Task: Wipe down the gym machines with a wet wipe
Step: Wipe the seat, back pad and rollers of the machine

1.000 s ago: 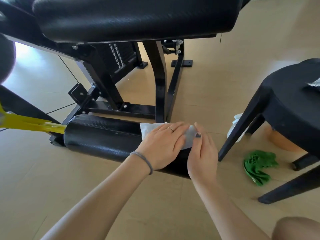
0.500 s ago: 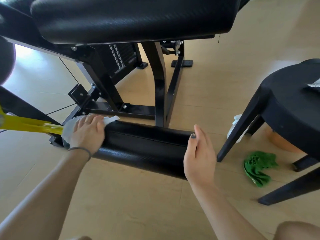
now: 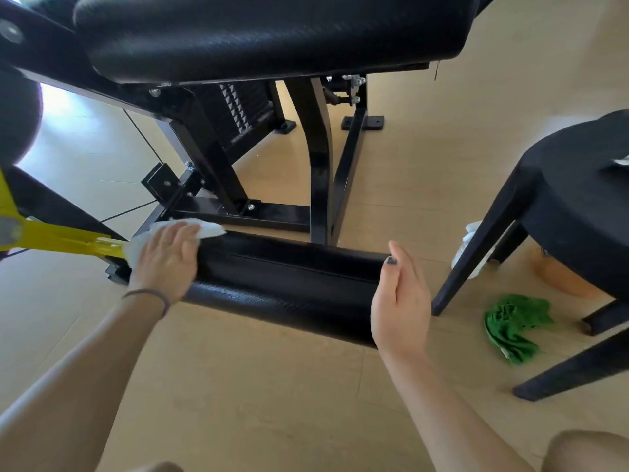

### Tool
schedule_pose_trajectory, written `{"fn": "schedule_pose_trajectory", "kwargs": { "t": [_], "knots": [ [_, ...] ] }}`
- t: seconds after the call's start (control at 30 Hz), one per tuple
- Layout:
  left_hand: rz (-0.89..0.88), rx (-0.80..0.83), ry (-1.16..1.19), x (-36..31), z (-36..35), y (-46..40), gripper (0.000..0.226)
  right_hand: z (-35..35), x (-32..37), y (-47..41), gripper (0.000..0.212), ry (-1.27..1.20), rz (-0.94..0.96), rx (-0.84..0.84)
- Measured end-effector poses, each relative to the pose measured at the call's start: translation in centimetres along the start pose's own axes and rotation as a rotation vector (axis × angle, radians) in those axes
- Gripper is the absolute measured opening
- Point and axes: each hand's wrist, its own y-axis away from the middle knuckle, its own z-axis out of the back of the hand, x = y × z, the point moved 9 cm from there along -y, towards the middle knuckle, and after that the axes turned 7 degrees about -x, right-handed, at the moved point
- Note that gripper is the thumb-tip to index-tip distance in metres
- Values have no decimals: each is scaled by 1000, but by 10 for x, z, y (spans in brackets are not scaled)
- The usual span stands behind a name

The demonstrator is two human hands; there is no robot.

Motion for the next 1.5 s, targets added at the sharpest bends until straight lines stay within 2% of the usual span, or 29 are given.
{"fn": "schedule_pose_trajectory", "kwargs": {
  "t": [0.03,0.1,0.13,0.2,0.27,0.33,0.43,0.47,0.53,0.63,0.7,0.77,0.8,0.93,1.0,1.07,1.13,1.23,1.3,1.33,1.4,1.5],
  "knots": [
    [56,6,-35,11,-4,-3,54,0,-2,0,51,-30,-16,-4],
    [68,14,-69,-18,-9,-2,63,2,-7,-1,46,-118,-78,-1],
    [-26,-18,-87,-58,-5,5,64,2,-10,-1,45,-174,-131,13],
    [-339,-56,-61,-159,-2,35,63,5,-15,-3,44,-275,-260,8],
    [-577,-29,18,-251,-1,87,58,12,-24,-6,39,-406,-448,-71],
    [-678,-14,114,-302,1,126,51,15,-35,-9,35,-579,-659,-123],
    [-710,23,170,-300,3,129,47,5,-43,-6,41,-584,-771,-17],
    [-741,37,155,-288,4,121,47,1,-44,-3,43,-517,-762,31],
    [-683,58,123,-244,2,87,49,-2,-38,1,48,-329,-632,102],
    [-329,25,69,-131,1,27,48,3,-13,-3,53,-35,-249,144],
    [-88,23,48,-72,1,10,45,2,-2,-3,55,95,-61,144],
    [-43,10,33,-77,-1,11,46,-3,8,-1,60,159,63,118],
    [-98,-11,42,-100,-1,17,50,-3,9,0,62,174,87,87],
    [-486,-40,155,-220,2,82,51,-1,4,0,60,155,134,-38],
    [-577,-5,227,-245,4,104,49,0,3,2,57,154,168,-54],
    [-639,33,276,-241,8,98,48,1,2,3,56,156,167,-61],
    [-600,61,269,-210,8,71,46,2,2,3,54,153,152,-41],
    [-315,49,98,-120,2,24,48,2,4,3,55,168,150,7],
    [-142,30,92,-76,3,16,46,2,5,1,60,189,125,25],
    [-91,17,124,-72,5,18,44,1,5,0,63,209,101,43],
    [-106,24,179,-98,9,28,41,-1,12,-2,68,271,57,102],
    [-229,259,325,-172,15,53,34,1,39,-7,59,306,-23,223]
  ]
}}
